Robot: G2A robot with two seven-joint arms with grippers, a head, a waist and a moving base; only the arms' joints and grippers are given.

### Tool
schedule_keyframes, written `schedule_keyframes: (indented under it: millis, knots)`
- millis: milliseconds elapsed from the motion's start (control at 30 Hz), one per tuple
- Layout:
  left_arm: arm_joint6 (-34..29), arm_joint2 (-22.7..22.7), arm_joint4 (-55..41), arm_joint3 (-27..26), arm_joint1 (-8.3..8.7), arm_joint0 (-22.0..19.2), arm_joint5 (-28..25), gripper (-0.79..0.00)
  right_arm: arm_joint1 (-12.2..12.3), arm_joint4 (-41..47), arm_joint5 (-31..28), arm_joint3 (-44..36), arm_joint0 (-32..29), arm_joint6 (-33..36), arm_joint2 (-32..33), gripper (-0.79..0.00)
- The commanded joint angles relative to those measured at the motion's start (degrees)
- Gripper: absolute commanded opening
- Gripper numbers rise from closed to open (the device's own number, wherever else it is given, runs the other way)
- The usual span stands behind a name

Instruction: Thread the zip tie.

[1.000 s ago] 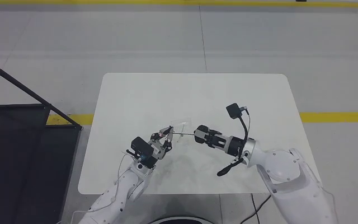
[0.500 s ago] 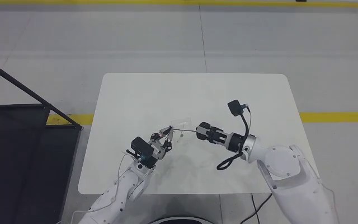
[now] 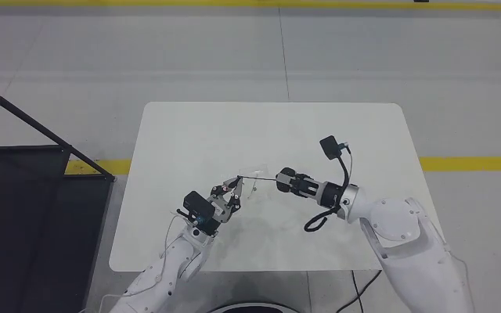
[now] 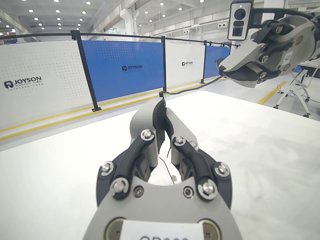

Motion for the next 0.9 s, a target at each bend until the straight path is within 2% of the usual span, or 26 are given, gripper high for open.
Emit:
schedule_keyframes:
  millis: [0, 867]
  knots:
    - [0.0, 0.0, 0.0, 0.0, 0.00, 0.0, 0.0, -0.785, 0.0, -0.1, 0.1, 0.0, 0.1, 0.2, 0.0, -0.785]
    - [0.0, 0.0, 0.0, 0.0, 0.00, 0.0, 0.0, -0.785, 0.0, -0.6, 1.5, 0.6, 1.7, 0.9, -1.5, -0.785]
